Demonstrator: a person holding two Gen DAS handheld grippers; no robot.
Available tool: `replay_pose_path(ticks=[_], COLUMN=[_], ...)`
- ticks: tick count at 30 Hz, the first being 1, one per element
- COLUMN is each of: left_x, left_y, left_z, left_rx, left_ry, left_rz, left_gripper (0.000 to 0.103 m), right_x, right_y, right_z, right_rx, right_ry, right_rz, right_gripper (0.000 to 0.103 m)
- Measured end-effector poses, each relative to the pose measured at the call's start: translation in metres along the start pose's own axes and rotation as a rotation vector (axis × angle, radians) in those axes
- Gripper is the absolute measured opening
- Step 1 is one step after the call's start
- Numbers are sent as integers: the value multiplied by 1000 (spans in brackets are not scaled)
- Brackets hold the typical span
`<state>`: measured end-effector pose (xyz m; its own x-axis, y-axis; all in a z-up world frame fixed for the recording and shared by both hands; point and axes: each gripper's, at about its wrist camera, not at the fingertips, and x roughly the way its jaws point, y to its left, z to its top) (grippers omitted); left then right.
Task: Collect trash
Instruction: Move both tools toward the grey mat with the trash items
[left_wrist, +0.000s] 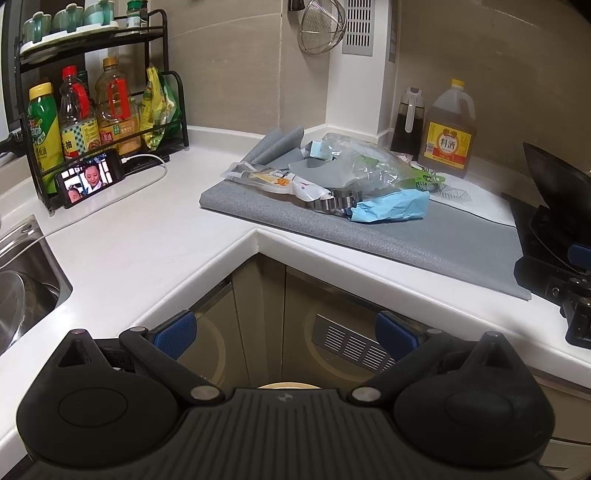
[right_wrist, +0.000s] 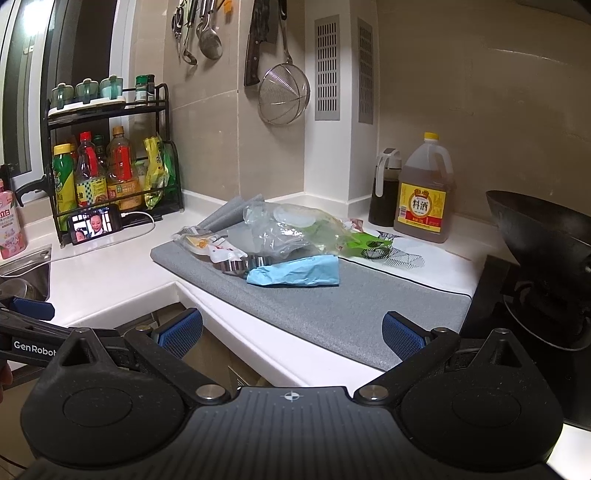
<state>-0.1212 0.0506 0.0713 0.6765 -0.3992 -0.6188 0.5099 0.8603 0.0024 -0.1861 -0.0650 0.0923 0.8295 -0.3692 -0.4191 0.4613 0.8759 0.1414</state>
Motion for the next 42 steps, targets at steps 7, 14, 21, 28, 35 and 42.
replay_pose_path(ticks=[7, 14, 21, 28, 35, 42], left_x=[2, 7, 16, 27, 39, 50], left_y=[0, -2, -4, -5, -6, -1], left_z=[-1, -2, -3, -6, -8, -7], left_rx=[2, 13, 20, 28, 32, 32], left_ry=[3, 13, 37, 67, 99, 121], left_rz=[6, 5, 13, 22, 29, 50], left_gripper=[103, 103, 103, 103, 103, 103], right_x=[0, 6, 16, 27, 39, 60], right_y=[1, -2, -5, -10, -13, -14], right_z=[-2, -4, -8, -14, -17, -16], right_rx=[4, 16, 28, 46, 54, 73], right_ry=[0, 14, 32, 58, 80, 90], right_rz=[0, -1, 0, -2, 2, 30], right_gripper=[103, 103, 103, 103, 103, 103])
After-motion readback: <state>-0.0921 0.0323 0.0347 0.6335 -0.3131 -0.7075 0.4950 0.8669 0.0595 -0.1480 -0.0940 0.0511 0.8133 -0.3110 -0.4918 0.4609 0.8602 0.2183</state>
